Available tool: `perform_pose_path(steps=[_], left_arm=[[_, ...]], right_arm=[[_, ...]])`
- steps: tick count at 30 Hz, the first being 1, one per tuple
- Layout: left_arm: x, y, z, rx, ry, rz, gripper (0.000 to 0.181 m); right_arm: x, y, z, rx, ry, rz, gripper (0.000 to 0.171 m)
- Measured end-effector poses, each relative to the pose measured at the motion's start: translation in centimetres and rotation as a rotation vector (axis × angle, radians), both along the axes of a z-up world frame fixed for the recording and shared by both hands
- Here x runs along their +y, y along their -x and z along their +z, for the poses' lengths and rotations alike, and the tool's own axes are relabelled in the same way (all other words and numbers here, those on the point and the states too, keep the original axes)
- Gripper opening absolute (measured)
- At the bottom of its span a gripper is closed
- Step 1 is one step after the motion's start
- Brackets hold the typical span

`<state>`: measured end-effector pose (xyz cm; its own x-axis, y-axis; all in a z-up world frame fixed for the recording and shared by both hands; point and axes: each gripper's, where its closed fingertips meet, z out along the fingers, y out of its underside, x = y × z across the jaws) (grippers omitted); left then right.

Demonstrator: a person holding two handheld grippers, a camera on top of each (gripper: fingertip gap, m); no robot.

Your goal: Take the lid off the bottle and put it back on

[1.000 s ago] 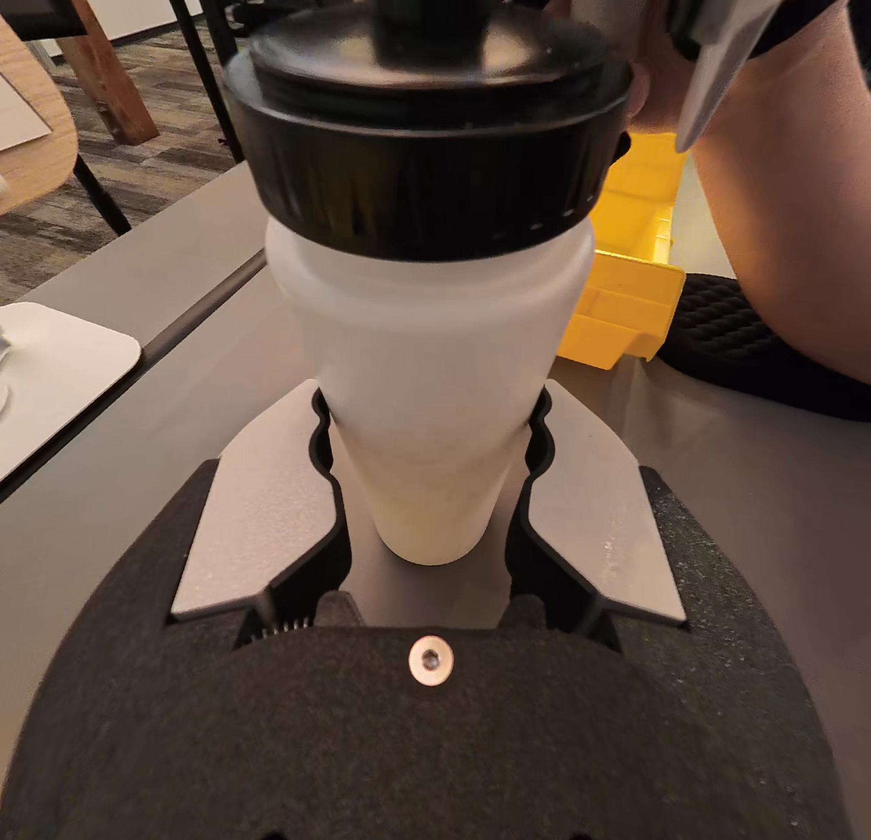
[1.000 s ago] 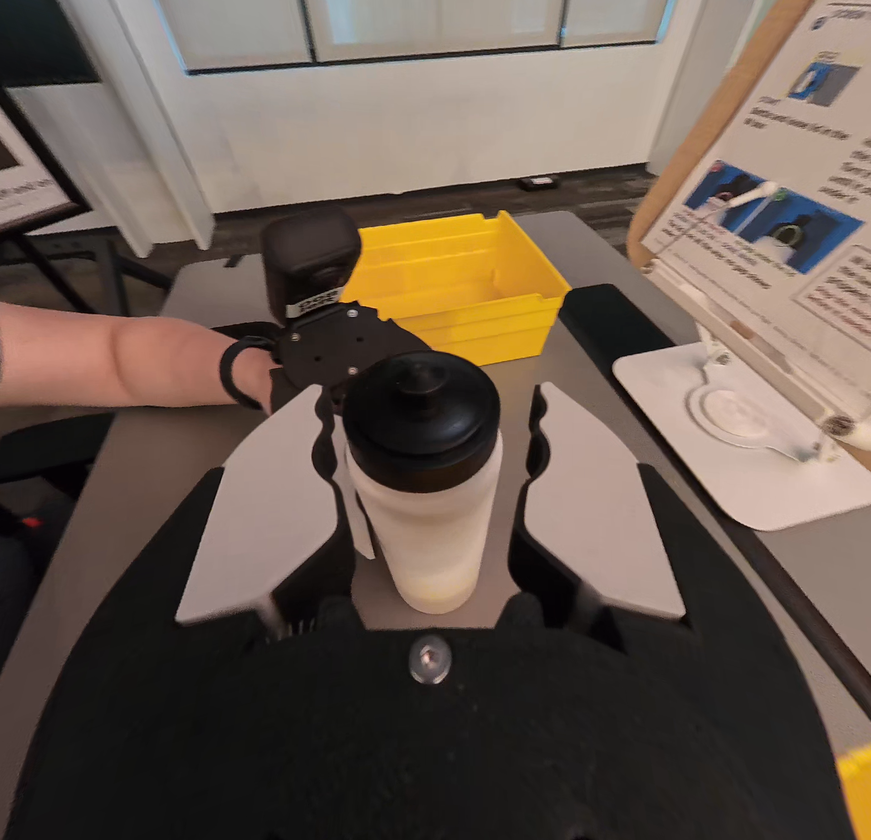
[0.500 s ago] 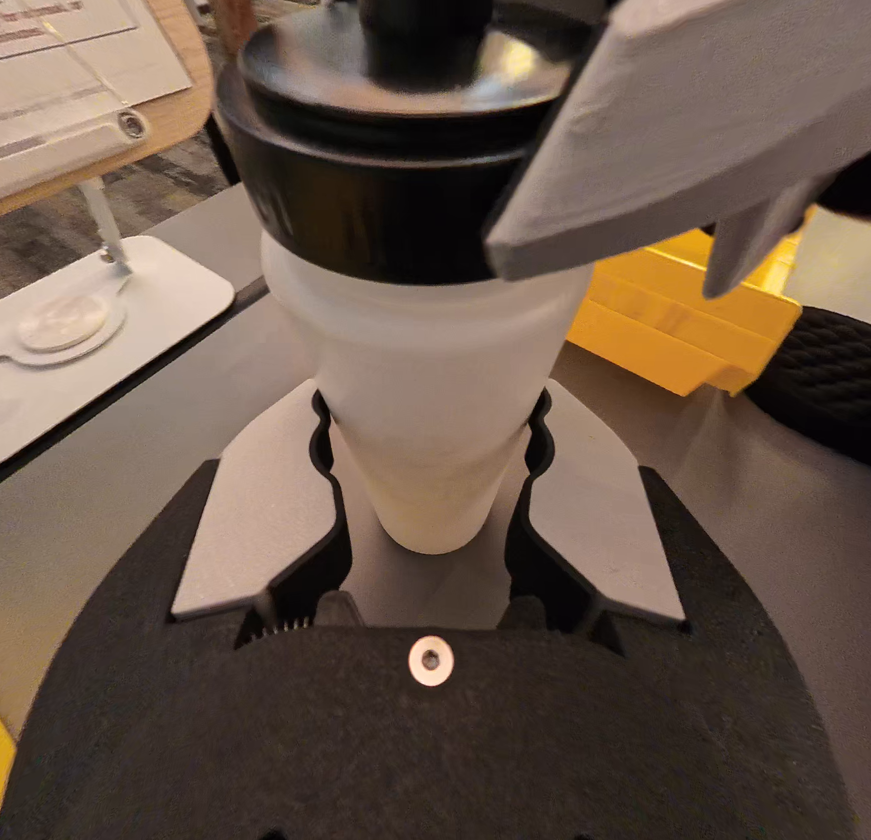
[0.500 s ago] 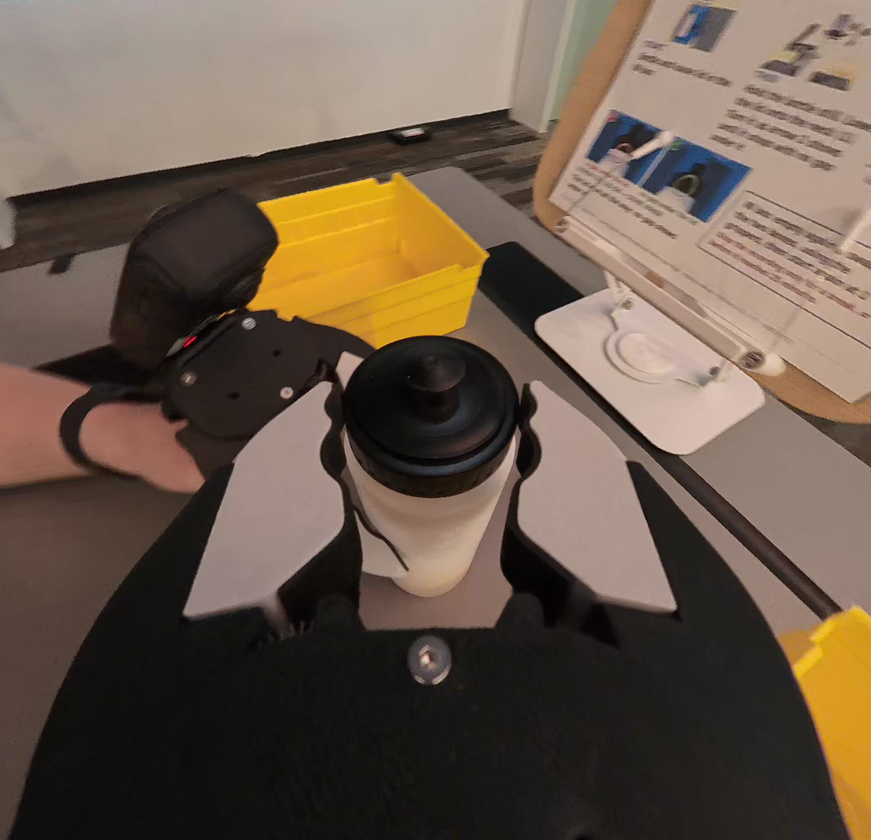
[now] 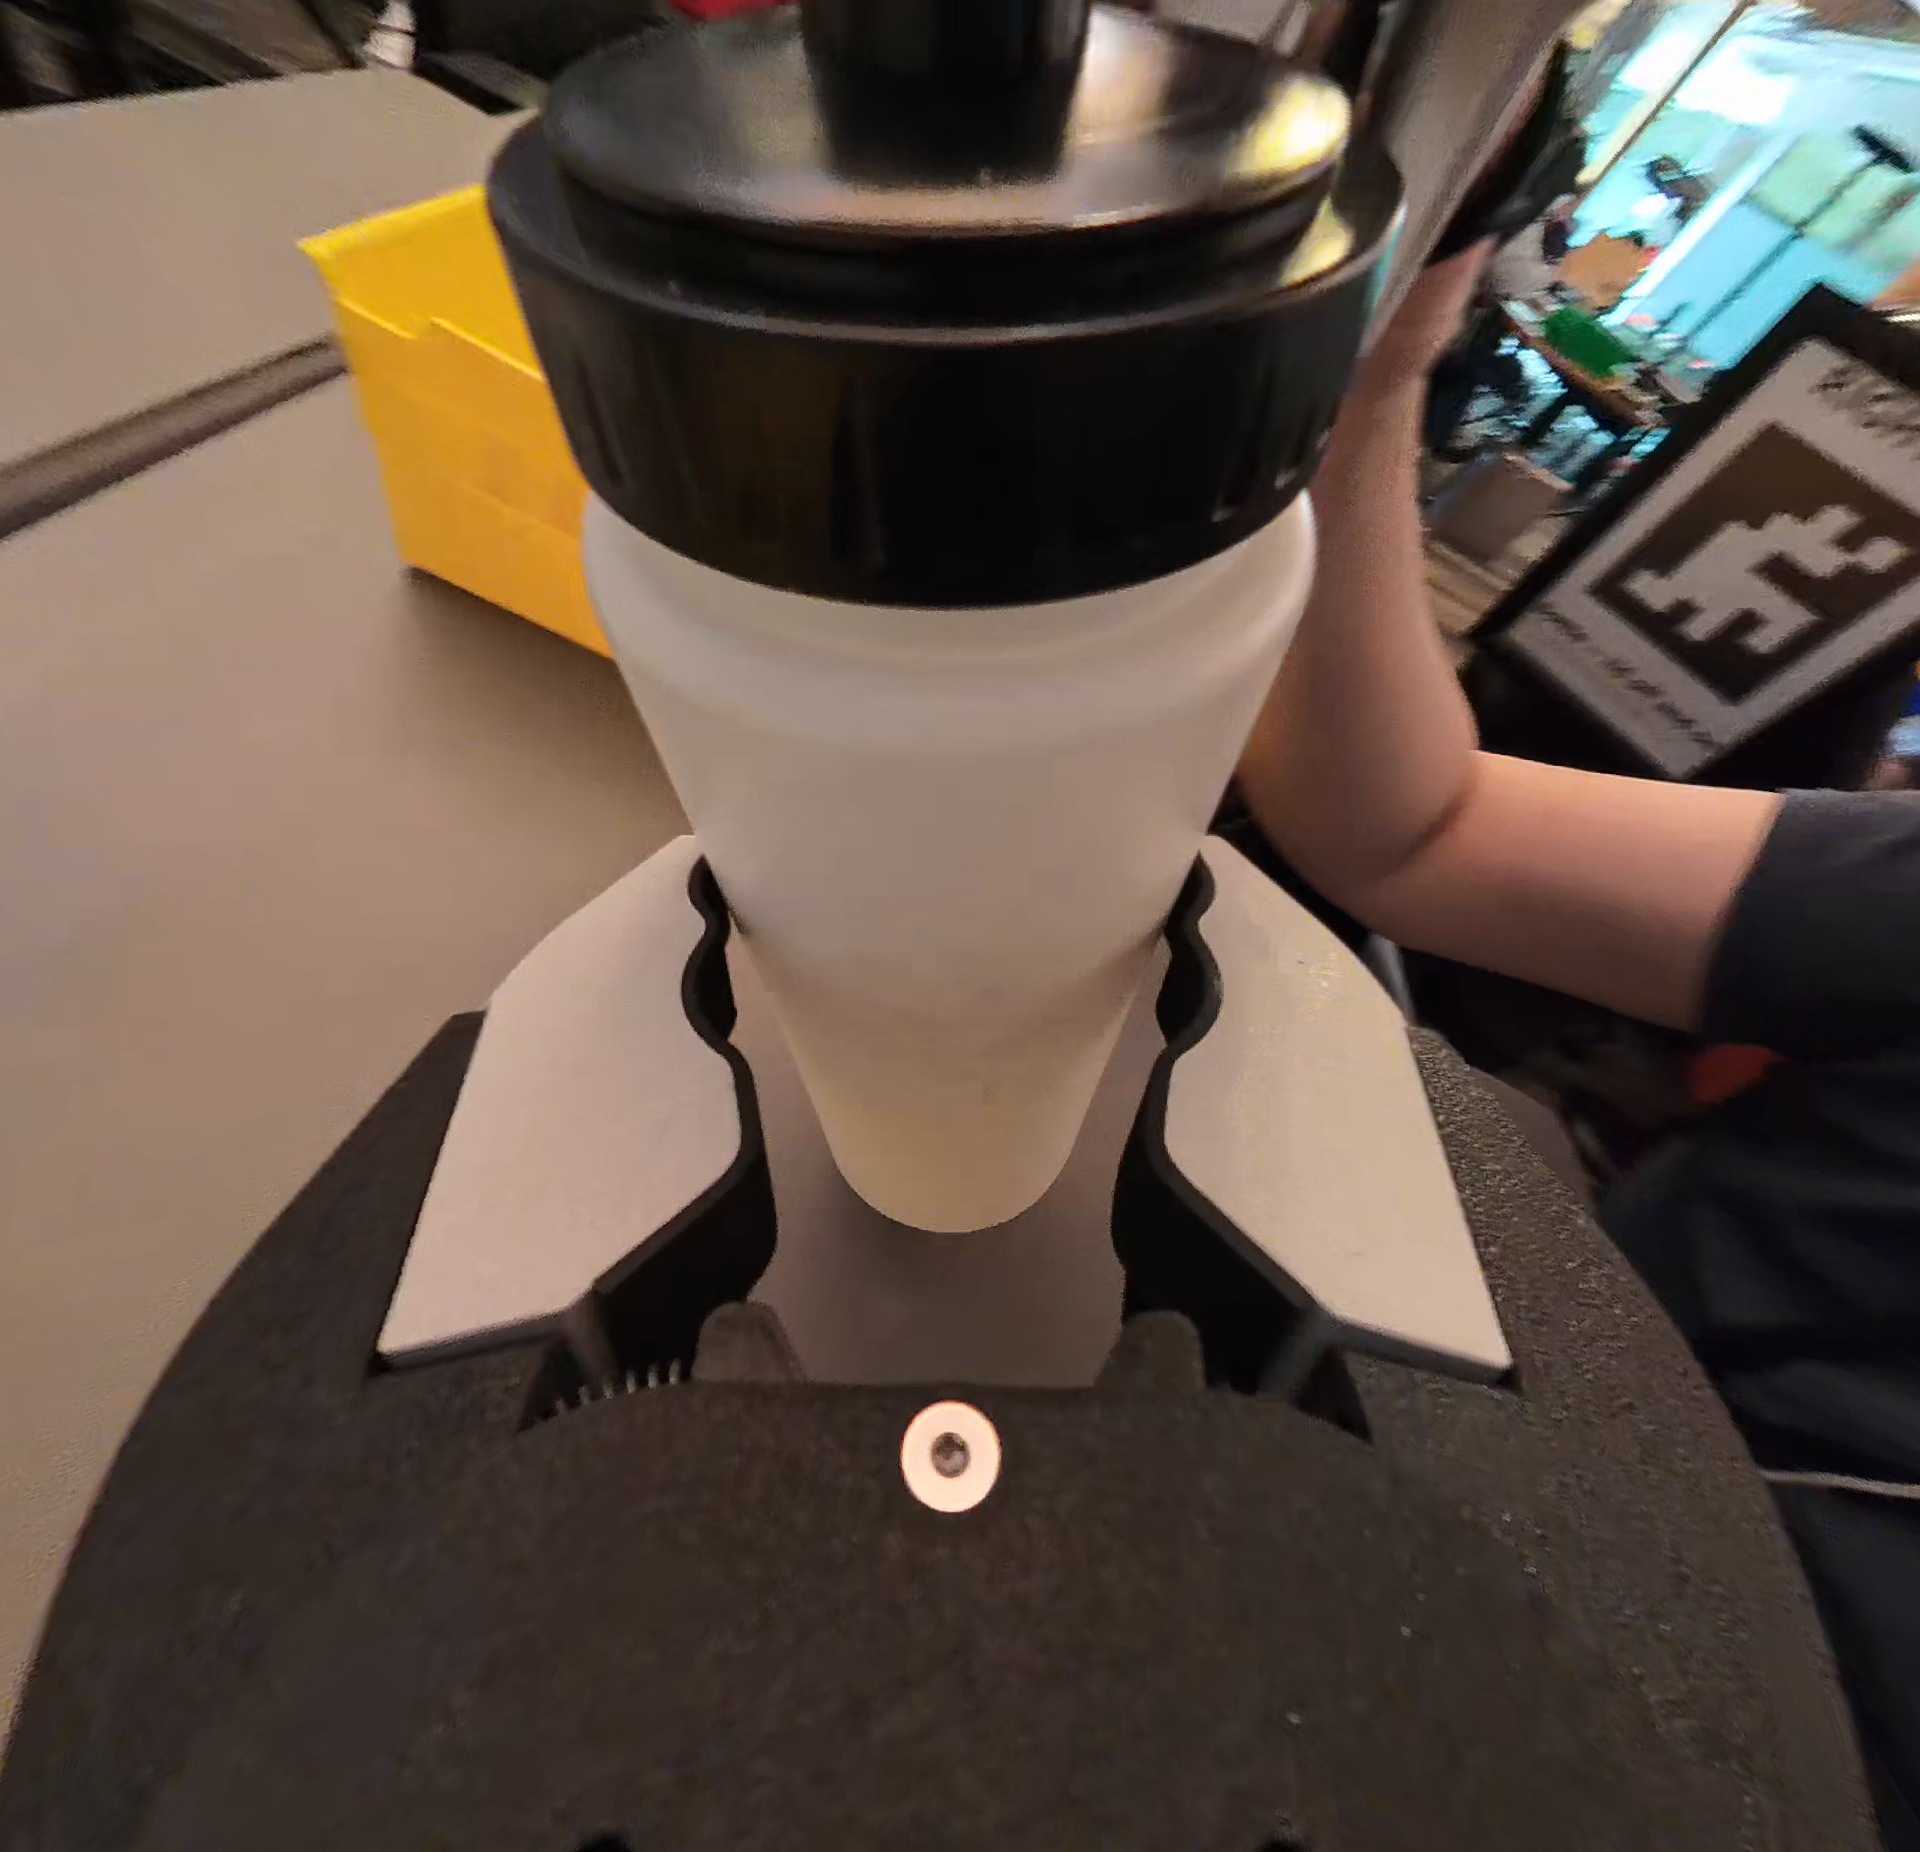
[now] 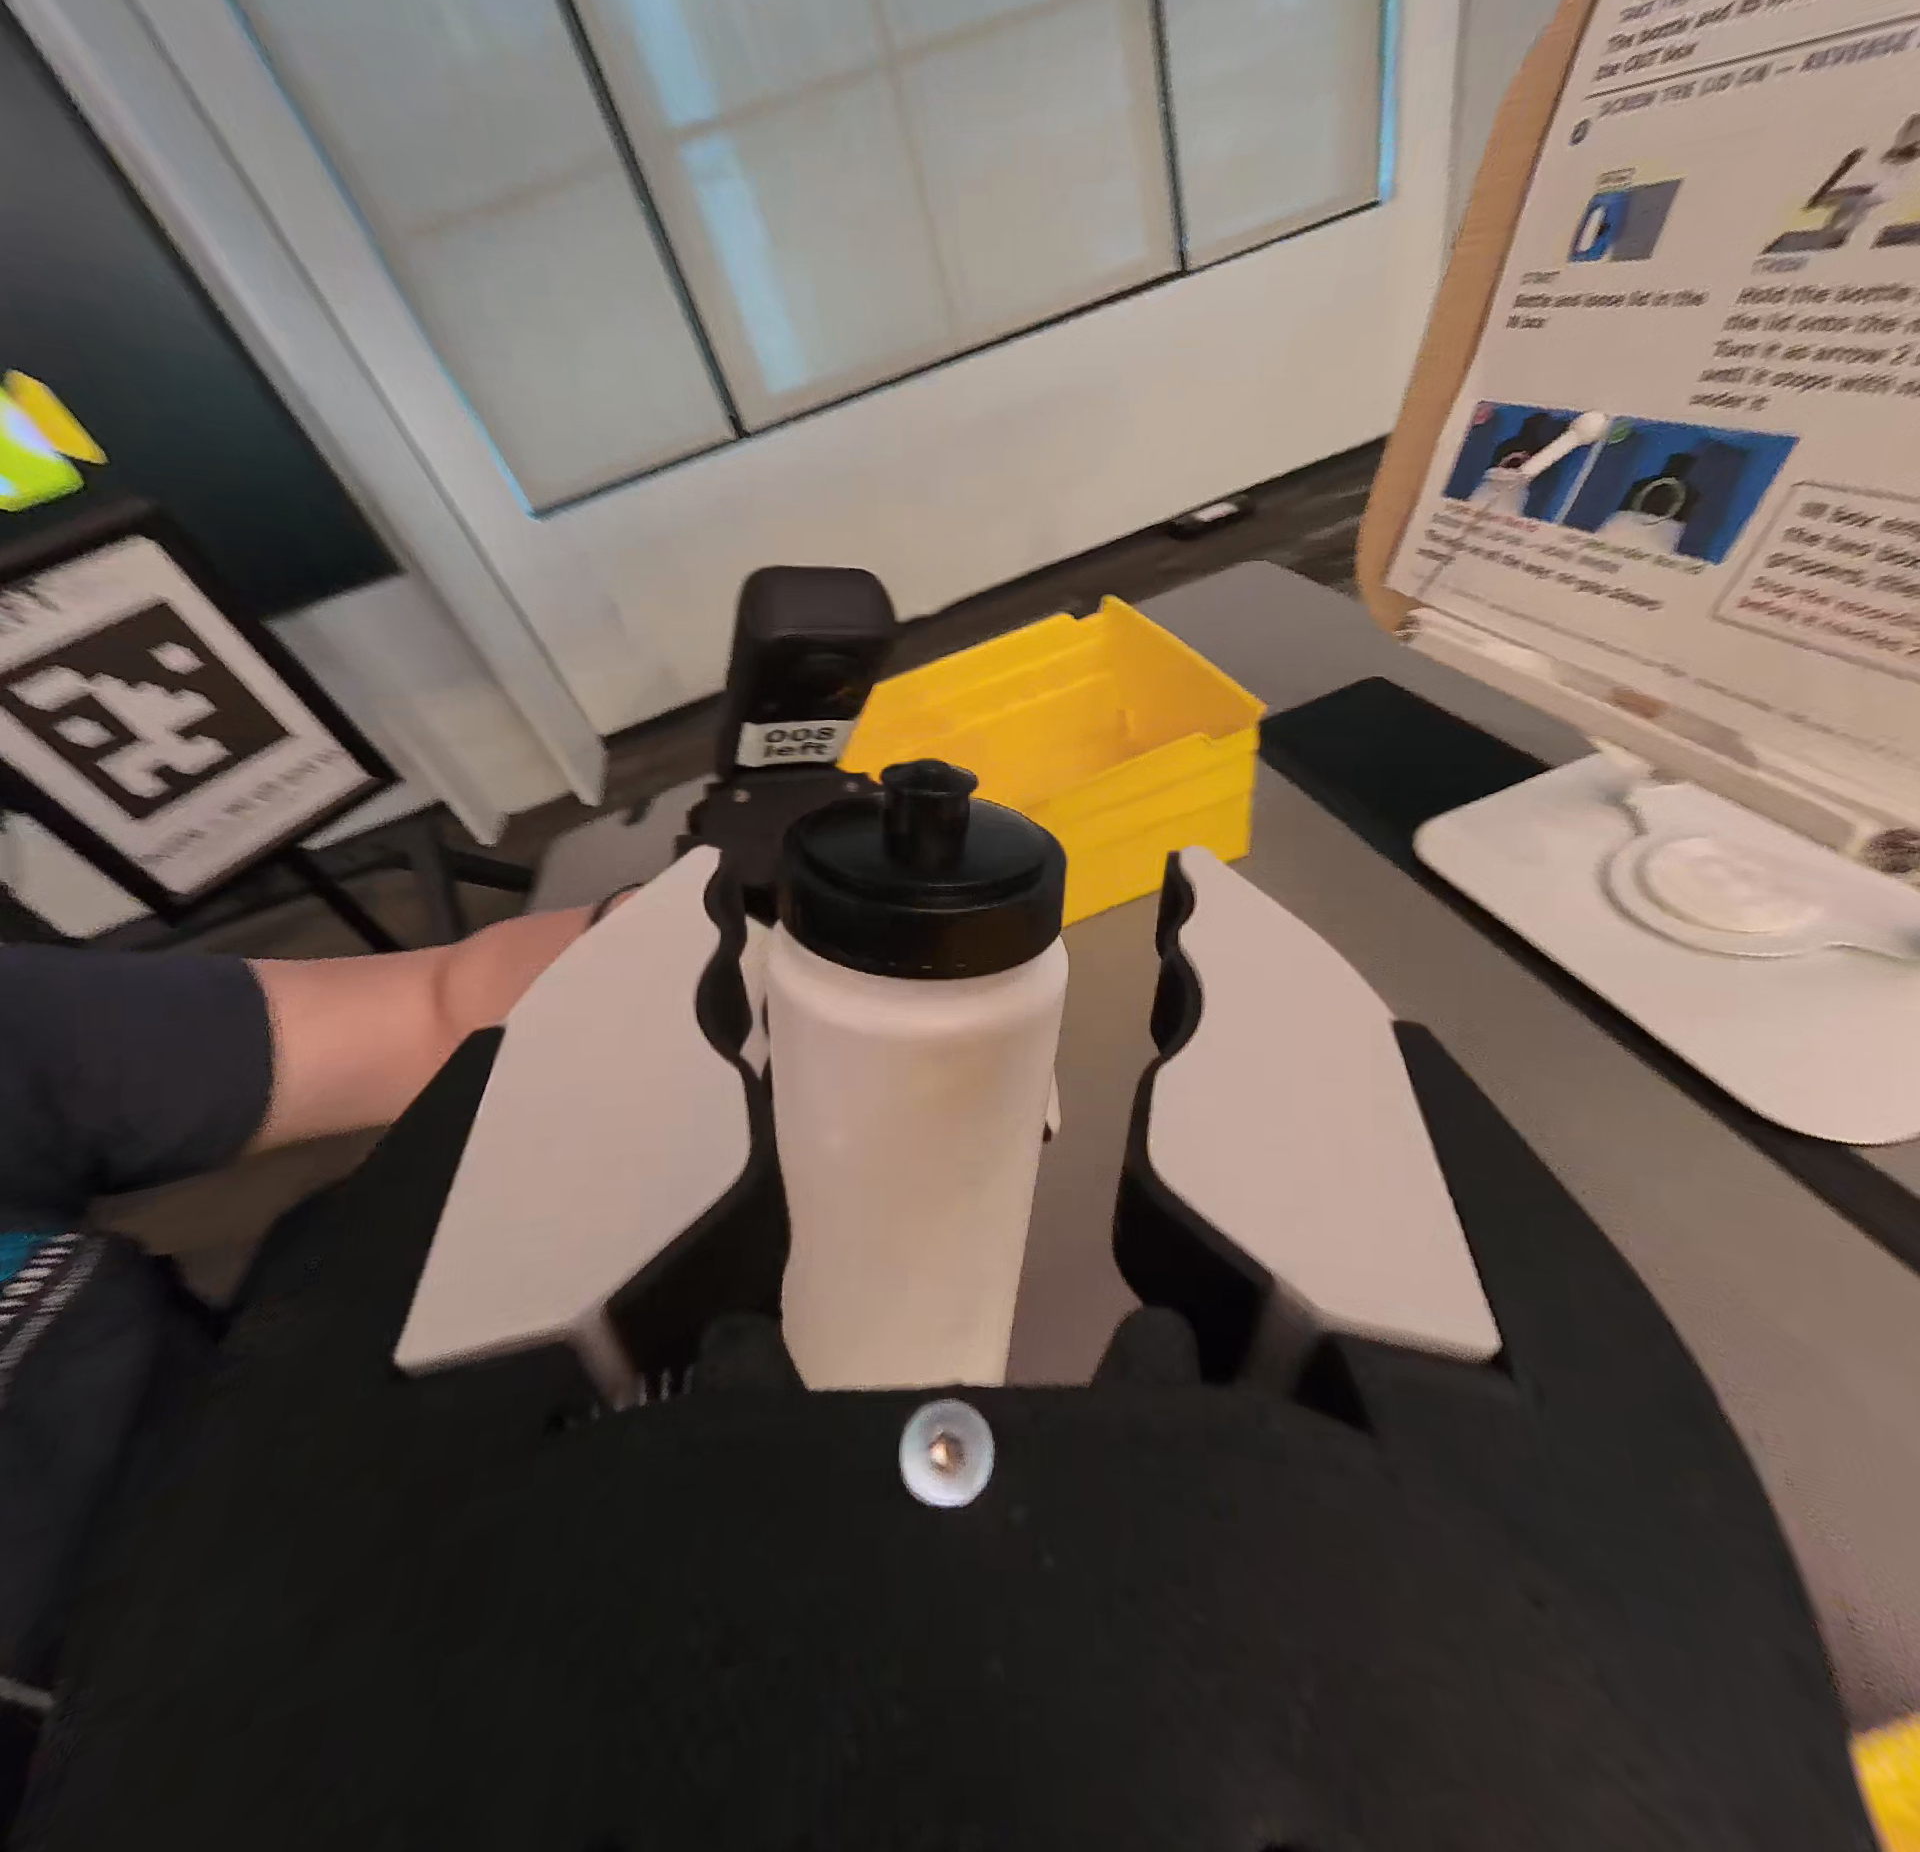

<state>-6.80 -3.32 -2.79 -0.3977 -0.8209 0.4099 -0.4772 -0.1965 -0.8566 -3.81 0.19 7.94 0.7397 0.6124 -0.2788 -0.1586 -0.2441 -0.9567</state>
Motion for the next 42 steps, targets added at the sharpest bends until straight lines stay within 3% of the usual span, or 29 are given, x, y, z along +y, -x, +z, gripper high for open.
perform_pose_path(steps=[5,12,16,27,37,42], left_arm=[[-0.6,0.3,-0.1,0.001,-0.003,-0.045,0.081],[0.9,-1.1,-2.4,-0.079,-0.373,0.043,0.081],[1.4,-1.5,-3.1,-0.104,-0.456,0.070,0.081],[5.6,-1.7,-3.1,0.015,-0.464,0.407,0.081],[3.0,-1.7,-3.3,0.001,-0.450,0.217,0.081],[3.4,-1.7,-3.3,0.013,-0.462,0.242,0.081]], right_arm=[[-0.2,1.1,-0.1,0.088,0.002,0.110,0.076],[0.0,3.8,-3.9,-0.159,0.053,0.185,0.078],[0.0,4.3,-4.4,-0.282,0.010,0.173,0.070],[4.2,3.5,-4.1,-0.228,-0.030,-0.255,0.070],[1.2,3.2,-4.3,-0.305,-0.063,0.080,0.078],[1.6,3.7,-4.6,-0.385,-0.088,0.043,0.074]])
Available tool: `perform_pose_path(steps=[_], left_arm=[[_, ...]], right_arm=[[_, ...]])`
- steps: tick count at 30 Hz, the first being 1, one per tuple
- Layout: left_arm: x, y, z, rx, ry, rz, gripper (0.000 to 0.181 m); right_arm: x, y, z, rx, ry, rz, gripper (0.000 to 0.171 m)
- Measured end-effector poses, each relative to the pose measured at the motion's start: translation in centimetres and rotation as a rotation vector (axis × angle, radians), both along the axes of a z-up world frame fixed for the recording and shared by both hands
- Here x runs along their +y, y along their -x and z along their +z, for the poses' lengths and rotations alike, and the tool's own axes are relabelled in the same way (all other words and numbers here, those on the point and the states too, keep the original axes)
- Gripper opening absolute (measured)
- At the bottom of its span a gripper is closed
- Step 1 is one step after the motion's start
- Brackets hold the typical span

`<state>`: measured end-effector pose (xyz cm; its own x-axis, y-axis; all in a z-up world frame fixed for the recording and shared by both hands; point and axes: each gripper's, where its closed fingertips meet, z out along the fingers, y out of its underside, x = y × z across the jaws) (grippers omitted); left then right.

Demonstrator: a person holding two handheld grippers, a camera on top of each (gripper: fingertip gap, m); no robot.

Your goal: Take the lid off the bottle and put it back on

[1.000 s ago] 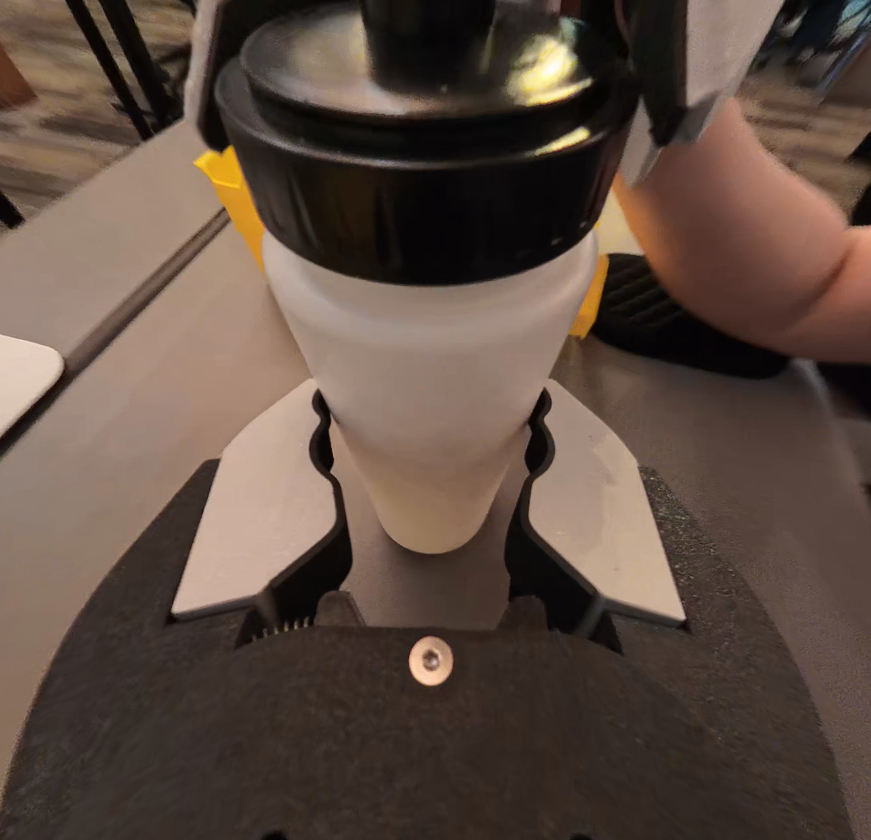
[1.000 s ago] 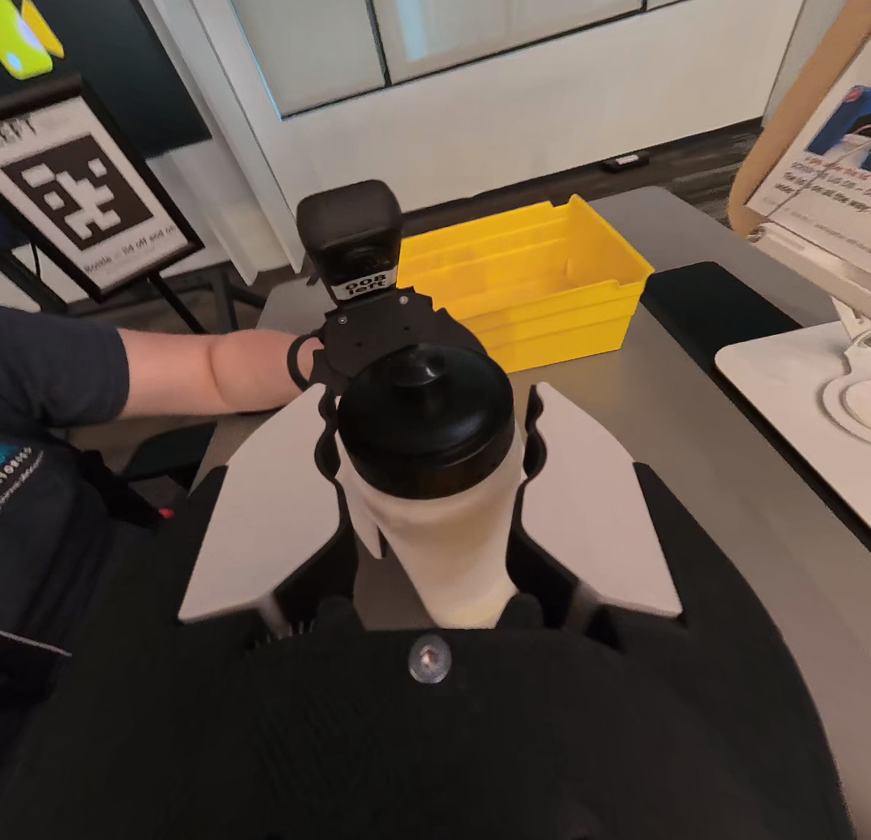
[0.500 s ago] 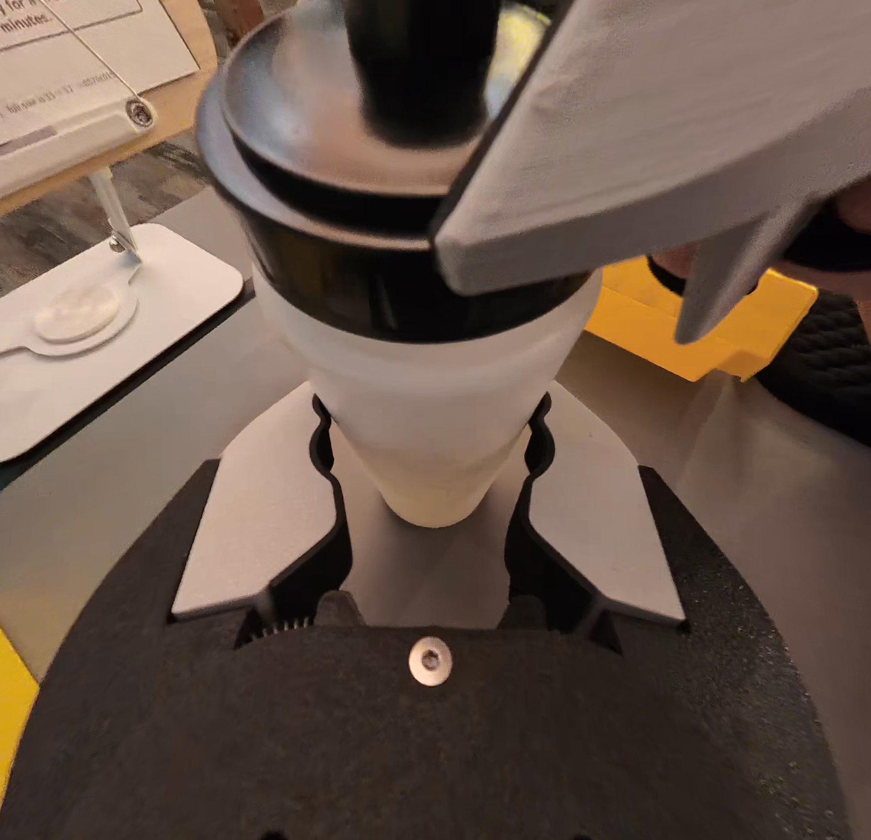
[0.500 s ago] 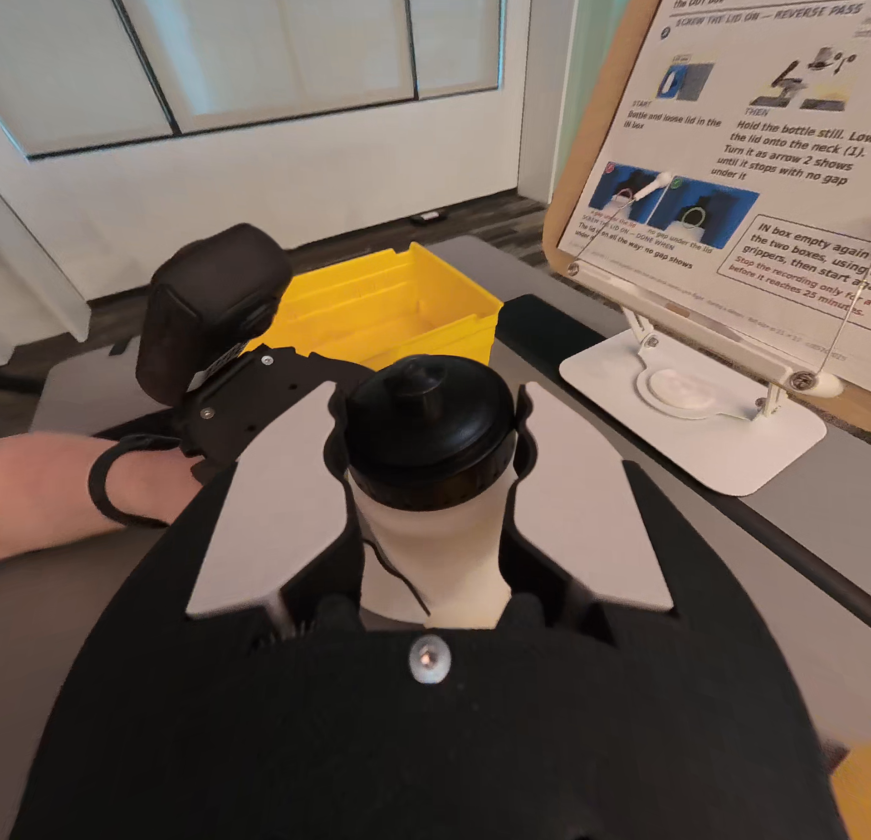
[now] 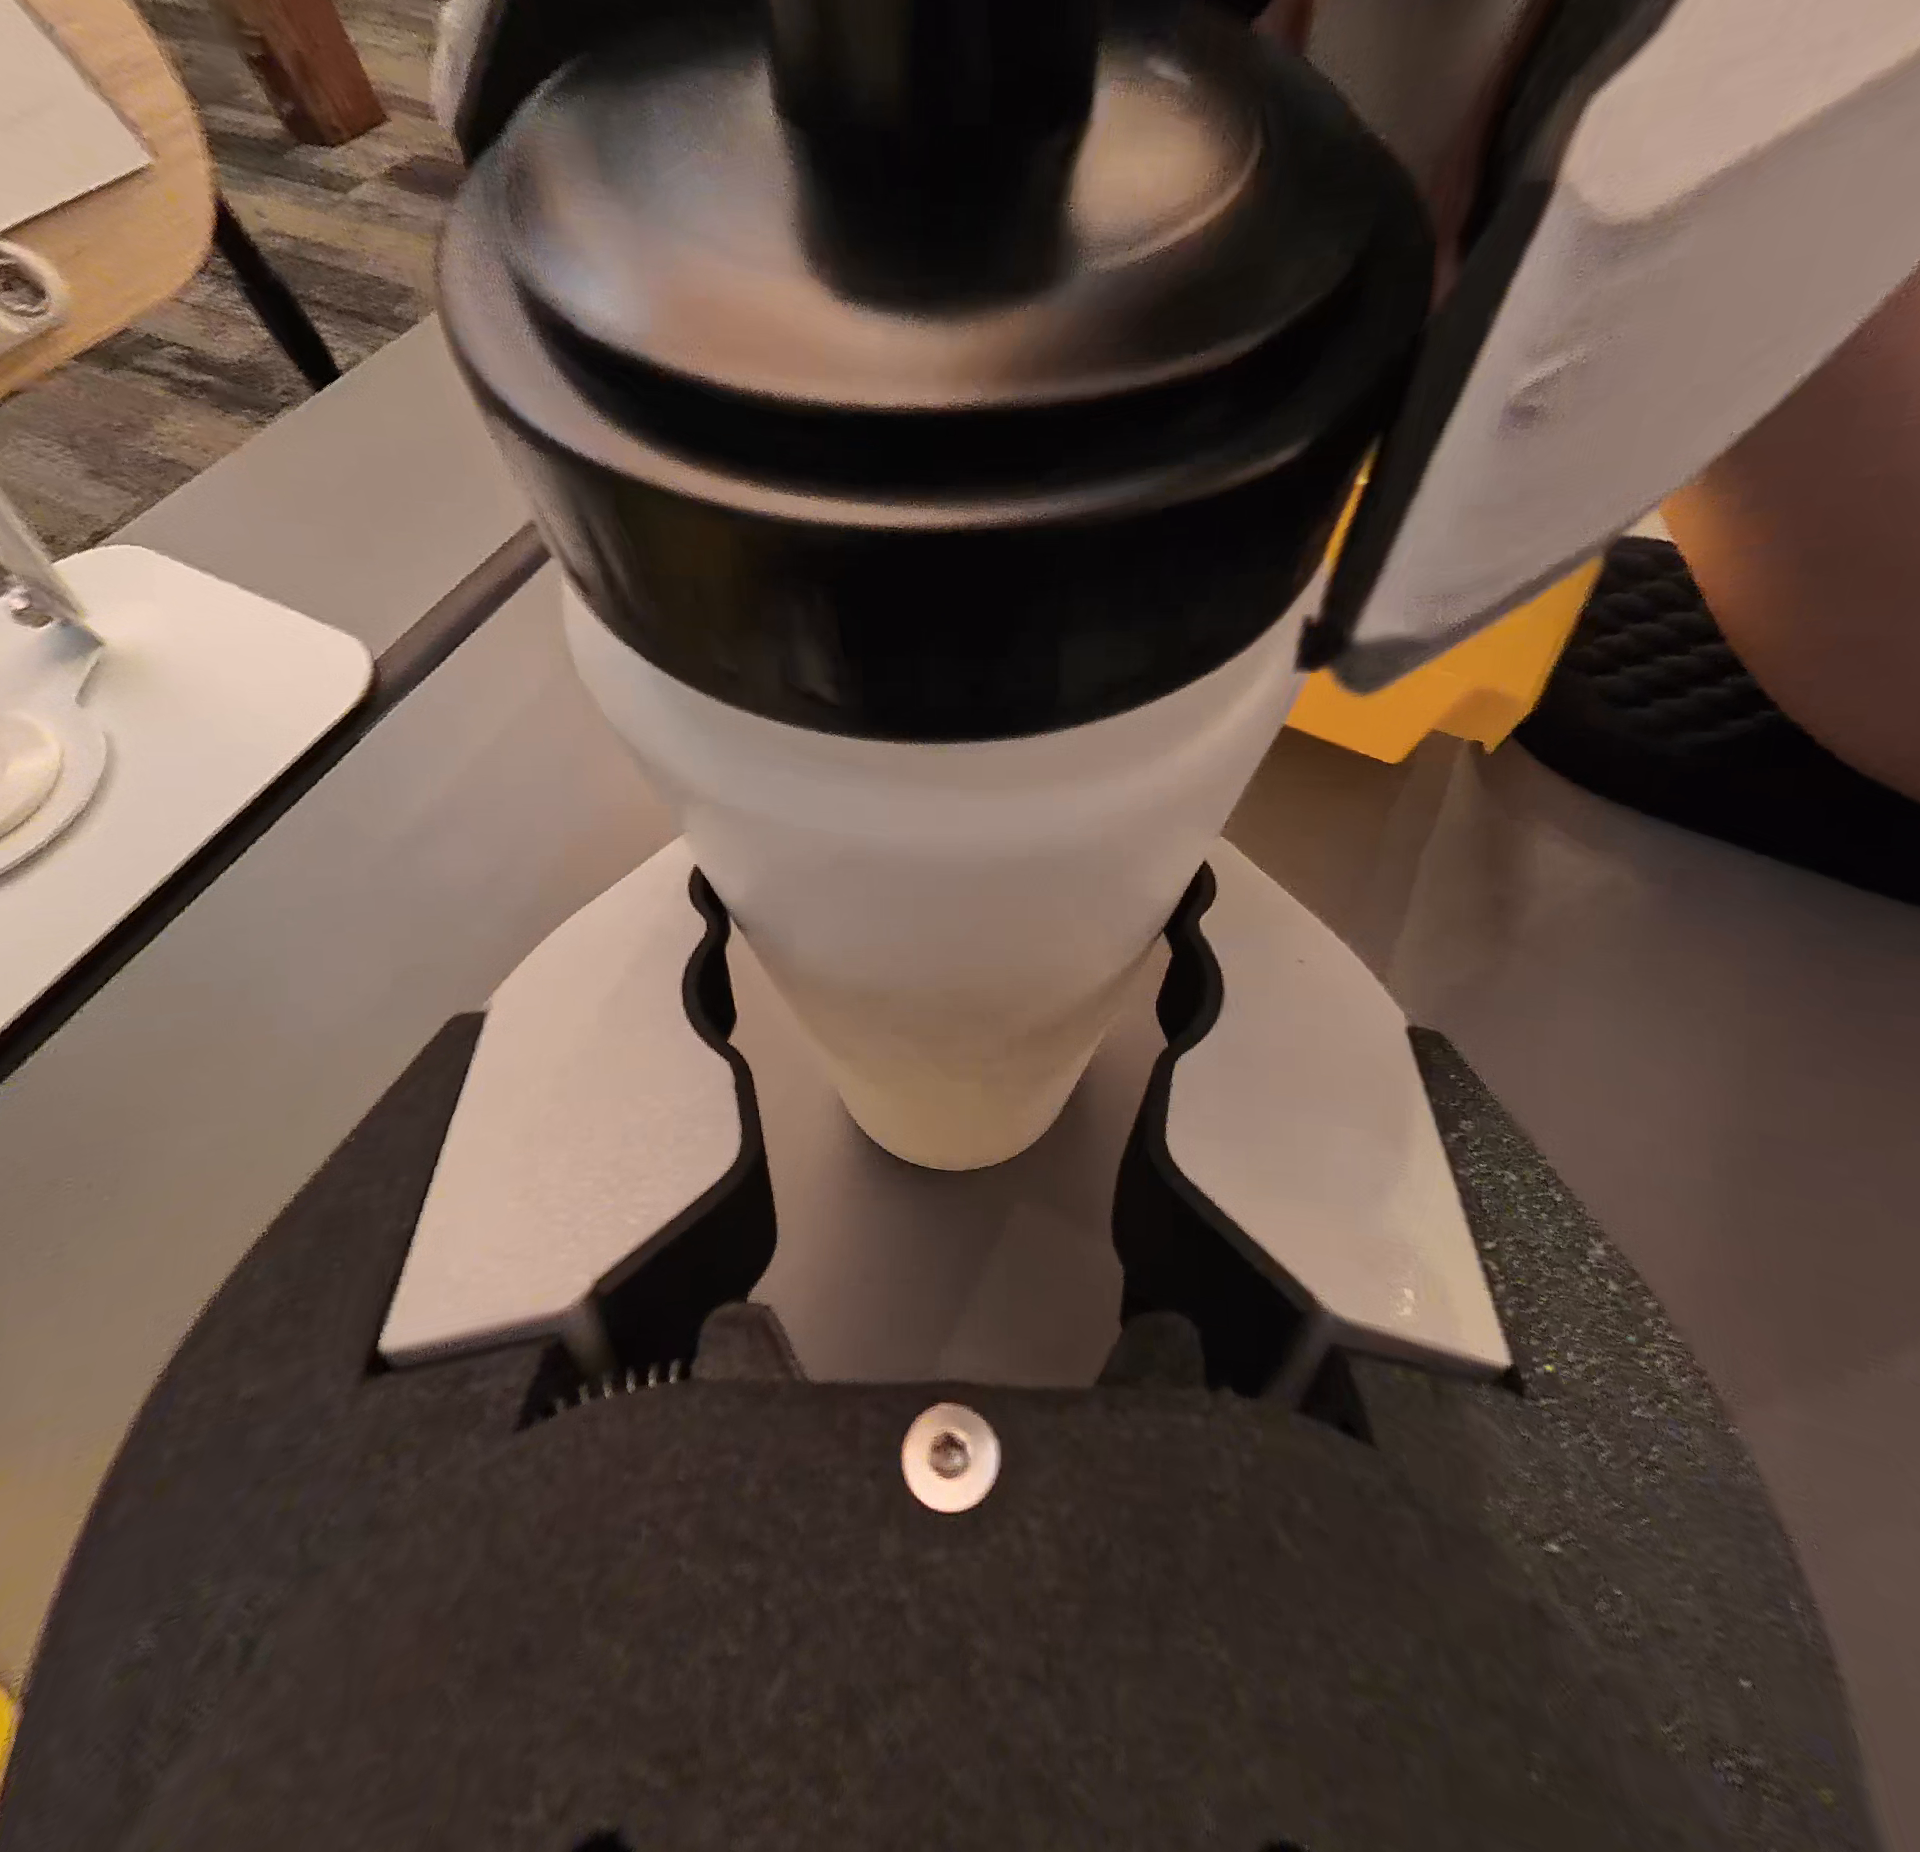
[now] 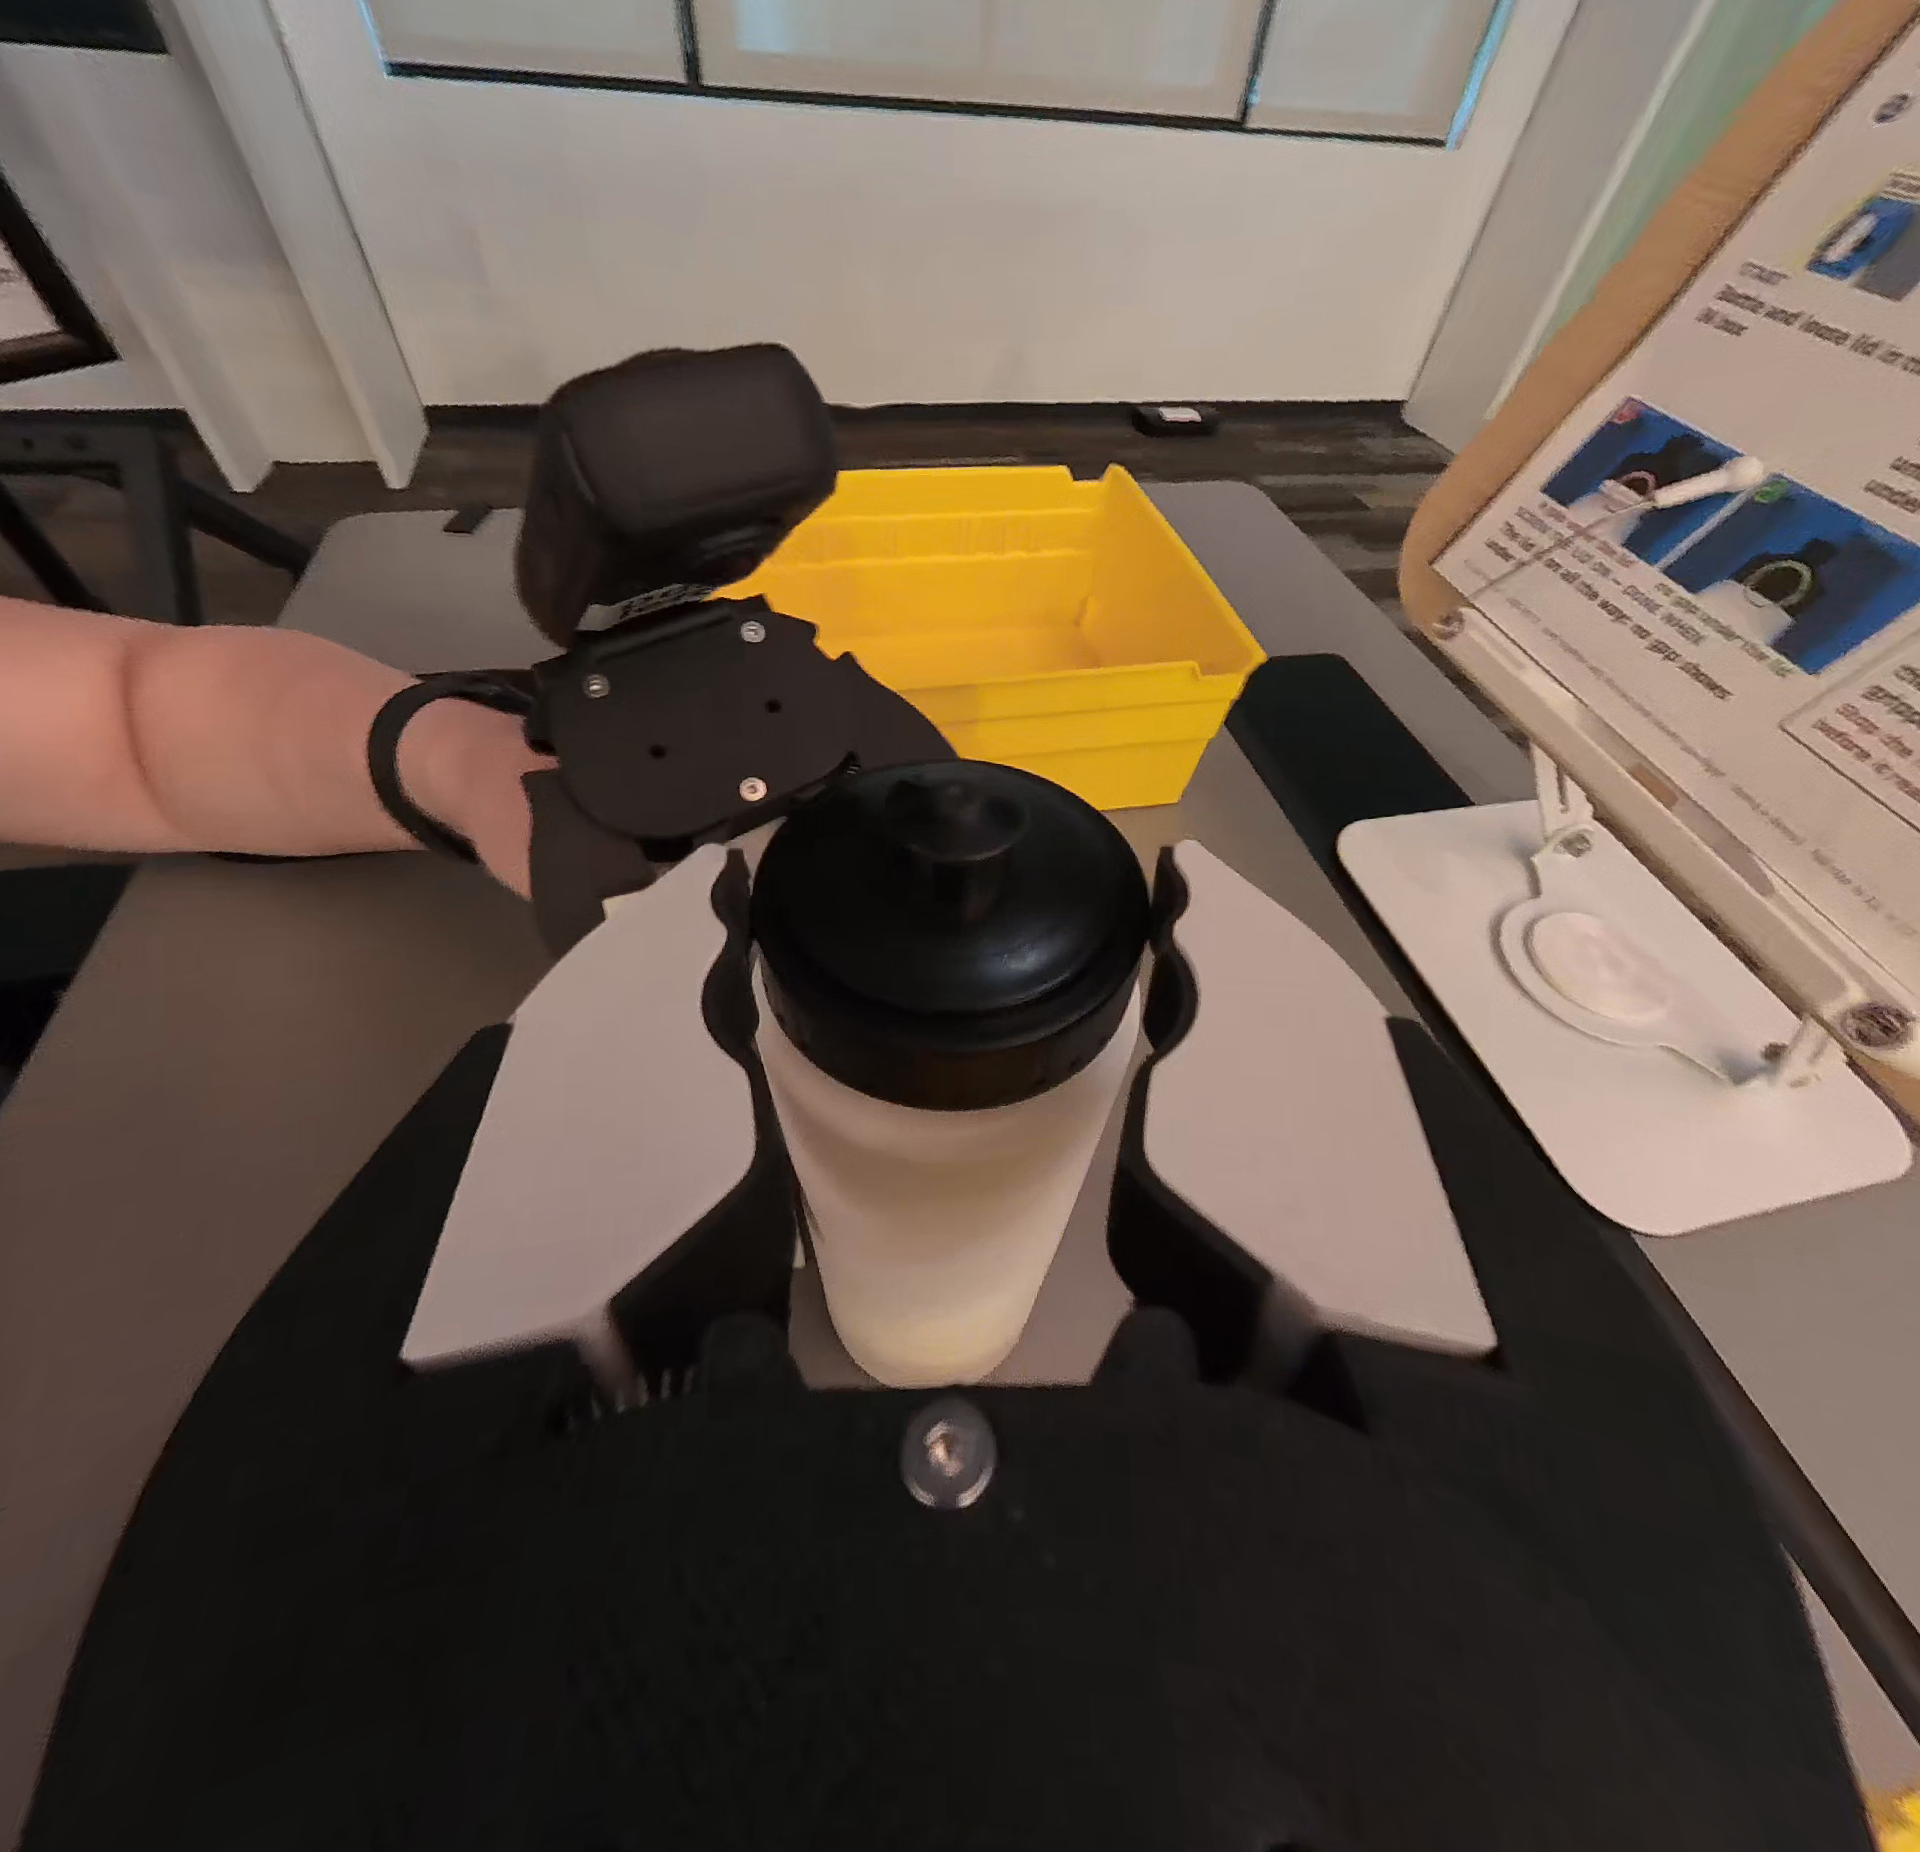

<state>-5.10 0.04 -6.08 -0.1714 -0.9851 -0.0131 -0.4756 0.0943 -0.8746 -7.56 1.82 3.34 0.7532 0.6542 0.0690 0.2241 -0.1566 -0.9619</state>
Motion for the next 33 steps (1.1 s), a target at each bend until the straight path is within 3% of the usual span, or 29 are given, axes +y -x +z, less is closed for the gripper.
perform_pose_path(steps=[5,8,10,15,19,23,29,33], left_arm=[[2.4,0.2,0.0,0.004,-0.002,0.170,0.081],[2.9,0.4,0.1,0.005,0.009,0.186,0.081],[2.8,0.4,0.1,0.012,0.010,0.160,0.081],[0.4,0.2,0.0,0.013,0.017,-0.002,0.081],[-0.6,0.3,0.0,0.019,0.006,-0.066,0.081],[0.2,0.3,0.0,0.026,-0.002,-0.002,0.081],[2.8,0.5,0.0,0.026,-0.007,0.189,0.081],[2.3,0.4,0.0,0.023,0.007,0.125,0.081]], right_arm=[[2.3,-0.1,0.2,0.023,-0.061,-0.237,0.074],[3.2,-0.2,0.4,0.068,-0.115,-0.377,0.074],[3.0,-0.1,0.3,0.042,-0.095,-0.346,0.074],[0.8,0.0,1.1,0.105,-0.029,-0.065,0.078],[-0.4,0.1,0.3,0.036,-0.016,0.046,0.074],[0.3,0.2,0.2,0.009,-0.016,-0.028,0.074],[3.0,-0.2,0.4,0.076,-0.083,-0.360,0.074],[2.6,-0.1,0.5,0.048,-0.066,-0.310,0.074]])
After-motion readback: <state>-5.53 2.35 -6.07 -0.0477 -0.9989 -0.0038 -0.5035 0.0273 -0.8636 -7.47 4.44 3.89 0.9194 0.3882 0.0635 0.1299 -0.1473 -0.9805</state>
